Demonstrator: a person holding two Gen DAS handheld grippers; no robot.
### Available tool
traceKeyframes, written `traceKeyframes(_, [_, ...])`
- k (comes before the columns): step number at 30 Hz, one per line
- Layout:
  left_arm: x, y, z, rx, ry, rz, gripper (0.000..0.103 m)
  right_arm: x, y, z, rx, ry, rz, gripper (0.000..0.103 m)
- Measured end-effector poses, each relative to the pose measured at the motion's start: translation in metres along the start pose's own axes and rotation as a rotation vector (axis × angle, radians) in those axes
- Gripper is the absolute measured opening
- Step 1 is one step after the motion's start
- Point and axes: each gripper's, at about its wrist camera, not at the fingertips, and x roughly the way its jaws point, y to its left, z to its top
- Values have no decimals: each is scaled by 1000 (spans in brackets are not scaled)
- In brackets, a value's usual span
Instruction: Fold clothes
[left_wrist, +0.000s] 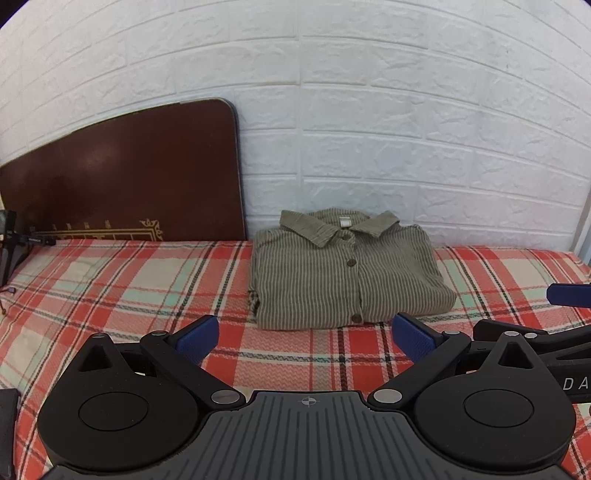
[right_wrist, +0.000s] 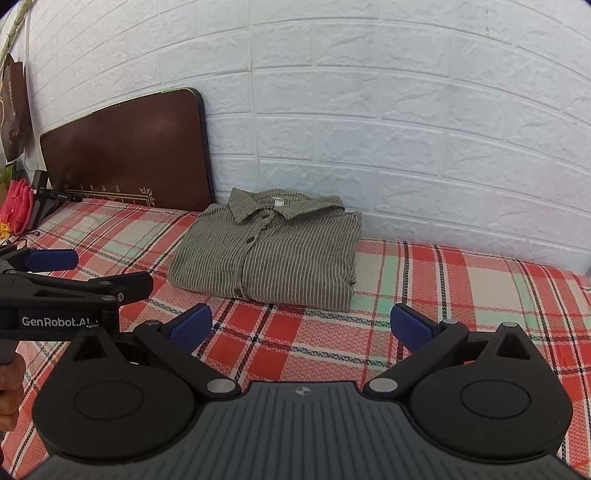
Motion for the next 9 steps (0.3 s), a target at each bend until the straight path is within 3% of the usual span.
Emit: traceKeyframes(9, [-5, -1, 0, 26, -19, 14, 103, -2, 2, 0, -1, 0, 0, 102])
